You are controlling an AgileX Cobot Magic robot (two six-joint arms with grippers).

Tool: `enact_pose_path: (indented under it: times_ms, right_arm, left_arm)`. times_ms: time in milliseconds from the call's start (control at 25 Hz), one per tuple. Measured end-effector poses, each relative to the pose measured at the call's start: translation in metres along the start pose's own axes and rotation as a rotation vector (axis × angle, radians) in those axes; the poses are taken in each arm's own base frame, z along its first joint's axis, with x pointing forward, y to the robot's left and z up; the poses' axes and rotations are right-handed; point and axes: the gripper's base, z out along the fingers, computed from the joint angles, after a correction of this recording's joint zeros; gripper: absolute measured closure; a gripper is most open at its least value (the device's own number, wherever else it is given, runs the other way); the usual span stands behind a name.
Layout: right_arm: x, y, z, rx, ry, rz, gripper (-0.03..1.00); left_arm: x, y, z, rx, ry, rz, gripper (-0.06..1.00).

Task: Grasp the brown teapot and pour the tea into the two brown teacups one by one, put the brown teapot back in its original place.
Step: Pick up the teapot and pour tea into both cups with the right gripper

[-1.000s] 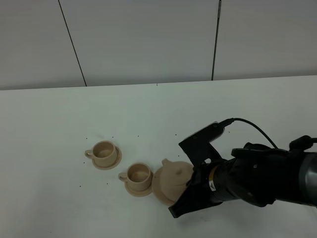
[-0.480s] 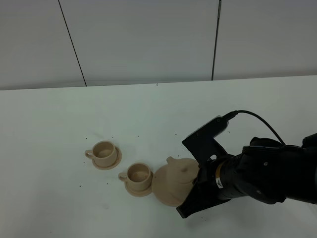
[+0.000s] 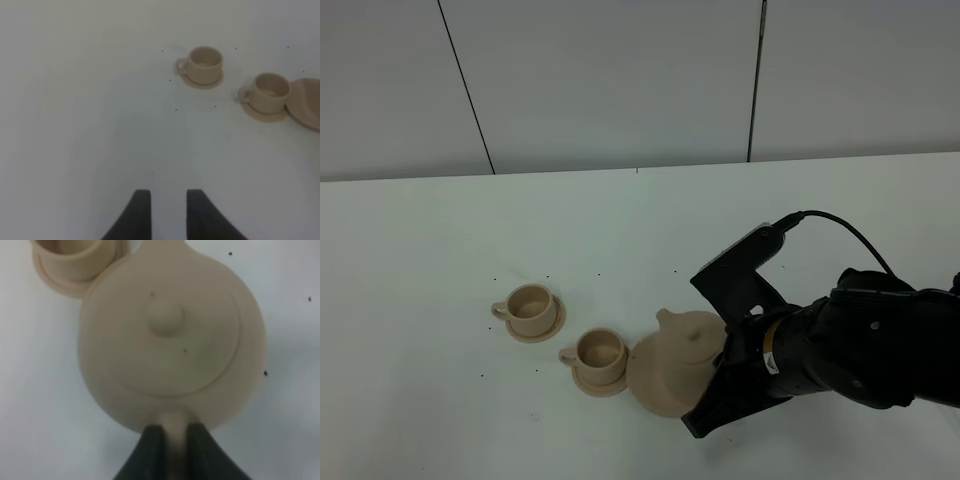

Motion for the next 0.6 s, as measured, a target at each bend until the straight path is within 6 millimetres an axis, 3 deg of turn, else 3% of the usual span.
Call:
enact_pose_path:
  times_ms: [600]
  right_arm:
    - [-0.008, 0.002, -0.010, -0.035, 0.055, -0.101, 0.87]
  left_arm:
    - [0.000, 0.000, 0.000, 0.000, 0.000, 0.000, 0.70]
